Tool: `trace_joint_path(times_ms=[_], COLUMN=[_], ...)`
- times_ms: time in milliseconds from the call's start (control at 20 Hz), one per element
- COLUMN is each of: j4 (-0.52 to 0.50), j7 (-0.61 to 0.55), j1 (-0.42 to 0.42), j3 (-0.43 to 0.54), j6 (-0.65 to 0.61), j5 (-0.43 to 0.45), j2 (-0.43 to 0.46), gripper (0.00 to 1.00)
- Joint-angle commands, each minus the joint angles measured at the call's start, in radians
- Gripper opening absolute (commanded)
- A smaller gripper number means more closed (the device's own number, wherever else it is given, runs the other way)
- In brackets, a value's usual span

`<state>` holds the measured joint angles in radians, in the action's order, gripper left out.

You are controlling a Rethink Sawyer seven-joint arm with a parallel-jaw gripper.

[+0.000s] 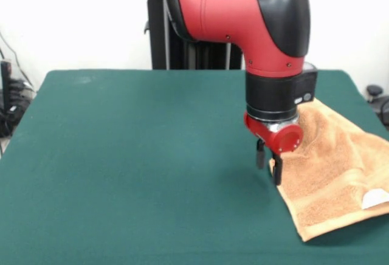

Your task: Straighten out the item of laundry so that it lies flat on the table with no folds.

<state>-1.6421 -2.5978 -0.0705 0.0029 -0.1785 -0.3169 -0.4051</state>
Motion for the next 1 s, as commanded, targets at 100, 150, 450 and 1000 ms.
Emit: trace_joint_path(times_ms=[100,150,450,1000], j4=[-0.03,-0.024,0.031,-0.012], j7=[-0.048,-0.05,-0.055,-0.03], j1=[0.028,0.031,0.057,0.013], j3=[0.1,0.099,0.079,0.174], j6=[-0.062,-0.055,-0.036,-0.12], j5=[0.024,0.023,0.014,0.008], j2=[0.065,0.071,0.136,0.123], gripper=[1.0,1.0,1.0,1.0])
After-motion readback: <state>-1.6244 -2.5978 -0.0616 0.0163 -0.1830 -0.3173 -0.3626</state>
